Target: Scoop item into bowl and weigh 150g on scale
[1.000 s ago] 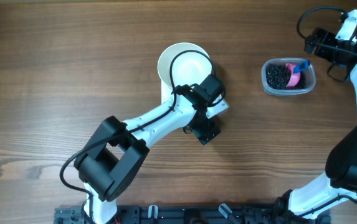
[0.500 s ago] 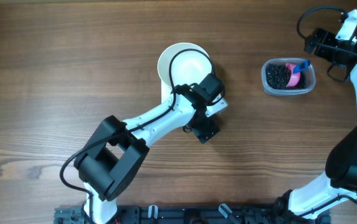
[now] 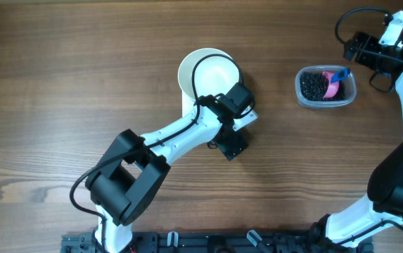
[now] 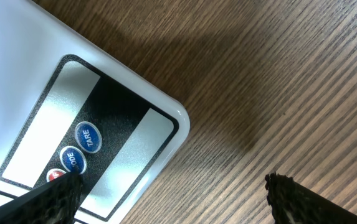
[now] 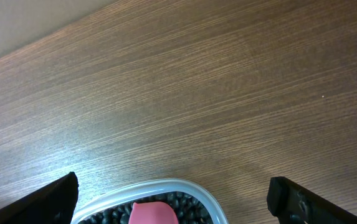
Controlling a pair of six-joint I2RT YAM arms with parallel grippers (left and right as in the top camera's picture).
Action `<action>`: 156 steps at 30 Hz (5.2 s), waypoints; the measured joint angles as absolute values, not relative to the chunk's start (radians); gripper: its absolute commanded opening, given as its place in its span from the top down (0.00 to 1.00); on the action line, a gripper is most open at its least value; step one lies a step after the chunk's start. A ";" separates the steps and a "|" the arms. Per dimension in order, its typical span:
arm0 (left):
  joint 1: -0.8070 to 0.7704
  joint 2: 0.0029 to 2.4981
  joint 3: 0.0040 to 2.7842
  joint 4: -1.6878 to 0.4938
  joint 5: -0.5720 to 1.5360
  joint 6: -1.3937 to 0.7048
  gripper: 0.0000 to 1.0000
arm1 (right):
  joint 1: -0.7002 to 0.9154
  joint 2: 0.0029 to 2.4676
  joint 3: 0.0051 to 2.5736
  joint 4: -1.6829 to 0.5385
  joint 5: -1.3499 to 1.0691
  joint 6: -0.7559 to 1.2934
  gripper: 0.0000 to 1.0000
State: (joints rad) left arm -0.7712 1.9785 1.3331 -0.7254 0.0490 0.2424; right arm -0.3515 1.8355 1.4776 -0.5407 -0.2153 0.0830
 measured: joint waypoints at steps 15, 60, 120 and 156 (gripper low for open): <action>-0.770 1.983 1.336 -0.723 0.038 0.241 0.00 | -0.352 1.835 1.478 -0.541 -0.215 0.083 0.00; -0.769 1.951 1.334 -0.768 -0.024 0.178 0.00 | -0.352 1.835 1.478 -0.541 -0.215 0.083 0.00; 0.291 1.424 1.328 -0.894 0.175 -0.048 0.00 | -0.352 1.835 1.478 -0.539 -0.215 0.083 0.00; 0.291 1.424 1.328 -0.894 0.175 -0.051 0.00 | -0.352 1.835 1.478 -0.538 -0.215 0.083 0.00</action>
